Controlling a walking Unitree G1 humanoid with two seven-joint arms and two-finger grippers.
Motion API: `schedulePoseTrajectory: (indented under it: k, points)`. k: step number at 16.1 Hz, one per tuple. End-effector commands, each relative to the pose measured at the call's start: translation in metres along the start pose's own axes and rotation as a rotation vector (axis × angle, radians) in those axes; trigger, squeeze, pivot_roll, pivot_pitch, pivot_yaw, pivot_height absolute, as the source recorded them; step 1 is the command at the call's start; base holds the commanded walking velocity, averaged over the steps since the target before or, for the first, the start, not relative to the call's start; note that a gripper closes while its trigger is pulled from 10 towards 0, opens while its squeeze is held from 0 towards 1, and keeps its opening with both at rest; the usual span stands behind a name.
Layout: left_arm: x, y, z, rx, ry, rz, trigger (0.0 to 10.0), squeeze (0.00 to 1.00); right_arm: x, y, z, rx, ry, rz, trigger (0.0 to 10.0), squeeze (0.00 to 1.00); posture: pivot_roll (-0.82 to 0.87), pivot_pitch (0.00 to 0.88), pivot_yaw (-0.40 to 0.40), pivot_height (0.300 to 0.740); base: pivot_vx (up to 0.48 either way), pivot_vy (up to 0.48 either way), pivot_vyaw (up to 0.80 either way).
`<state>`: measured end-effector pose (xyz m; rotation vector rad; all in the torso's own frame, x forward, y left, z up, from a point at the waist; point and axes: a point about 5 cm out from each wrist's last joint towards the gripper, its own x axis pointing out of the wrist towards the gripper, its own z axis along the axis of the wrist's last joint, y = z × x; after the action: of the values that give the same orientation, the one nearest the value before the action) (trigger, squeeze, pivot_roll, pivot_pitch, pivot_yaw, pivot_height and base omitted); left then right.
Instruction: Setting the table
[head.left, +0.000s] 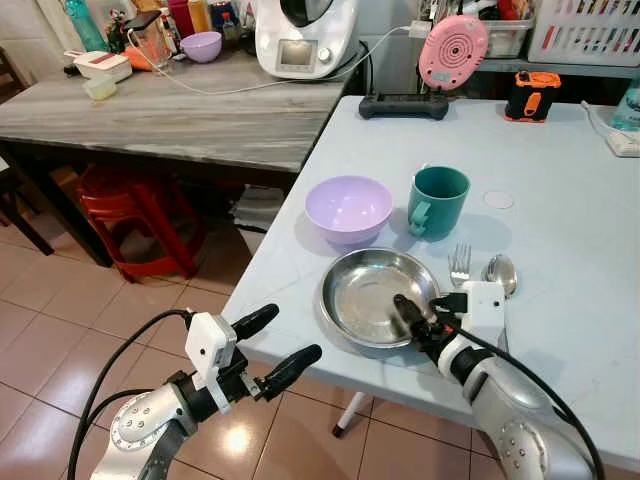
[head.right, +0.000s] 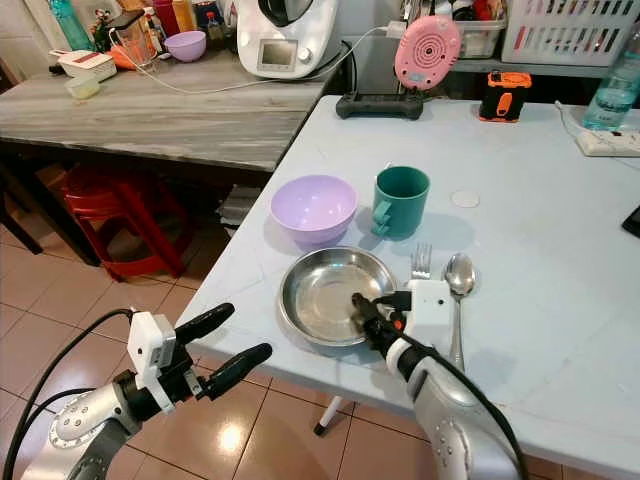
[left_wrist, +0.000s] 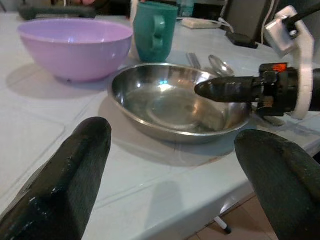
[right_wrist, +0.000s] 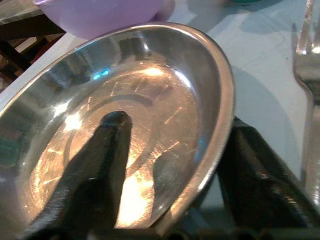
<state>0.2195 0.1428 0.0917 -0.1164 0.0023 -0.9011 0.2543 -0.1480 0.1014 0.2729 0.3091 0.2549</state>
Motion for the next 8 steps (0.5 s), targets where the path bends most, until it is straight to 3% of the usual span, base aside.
schedulePoseTrajectory:
  k: [1,8]
  points:
    - [-0.0042,0.0013,-0.0005,0.037,0.020,-0.010,10.0,0.00,0.0016,0.0048,-0.0074,0.034,0.049,0.020,0.0,0.00,-0.09,0.055,0.111,0.740,0.000,0.000,0.00]
    - [-0.0108,0.0019,-0.0046,0.056,0.020,-0.029,10.0,0.00,0.0041,-0.0003,-0.0129,0.130,0.107,-0.033,0.0,0.00,-0.09,0.051,0.112,0.740,0.000,0.000,0.00]
